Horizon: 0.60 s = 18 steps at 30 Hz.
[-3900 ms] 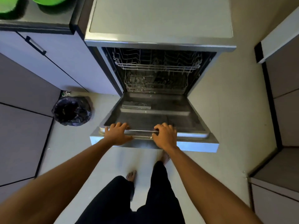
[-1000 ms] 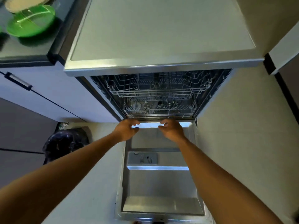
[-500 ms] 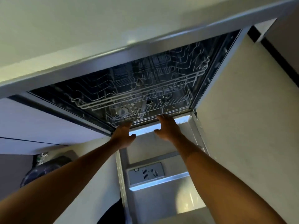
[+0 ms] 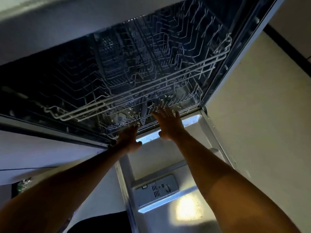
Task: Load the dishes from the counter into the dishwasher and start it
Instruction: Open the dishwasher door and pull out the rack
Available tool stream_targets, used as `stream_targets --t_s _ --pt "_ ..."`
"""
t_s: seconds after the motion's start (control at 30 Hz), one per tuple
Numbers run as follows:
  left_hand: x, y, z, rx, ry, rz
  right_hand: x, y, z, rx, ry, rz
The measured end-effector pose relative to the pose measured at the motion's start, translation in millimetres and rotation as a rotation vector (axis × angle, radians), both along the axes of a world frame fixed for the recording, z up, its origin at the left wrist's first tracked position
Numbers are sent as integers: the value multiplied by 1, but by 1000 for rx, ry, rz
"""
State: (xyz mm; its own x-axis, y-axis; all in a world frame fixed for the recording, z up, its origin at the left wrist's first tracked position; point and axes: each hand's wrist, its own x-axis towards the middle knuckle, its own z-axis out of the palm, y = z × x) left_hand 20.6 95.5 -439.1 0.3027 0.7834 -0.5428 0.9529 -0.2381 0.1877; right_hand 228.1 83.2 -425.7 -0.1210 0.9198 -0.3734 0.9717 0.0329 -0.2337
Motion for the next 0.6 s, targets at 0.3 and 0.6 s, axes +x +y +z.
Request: stream_targets --t_s 0.3,0.6 --pt "6 -19 -2 -50 22 -12 -5 2 4 8 47 -68" --pt "18 -76 11 -207 53 48 11 -69 8 -80 138 -80"
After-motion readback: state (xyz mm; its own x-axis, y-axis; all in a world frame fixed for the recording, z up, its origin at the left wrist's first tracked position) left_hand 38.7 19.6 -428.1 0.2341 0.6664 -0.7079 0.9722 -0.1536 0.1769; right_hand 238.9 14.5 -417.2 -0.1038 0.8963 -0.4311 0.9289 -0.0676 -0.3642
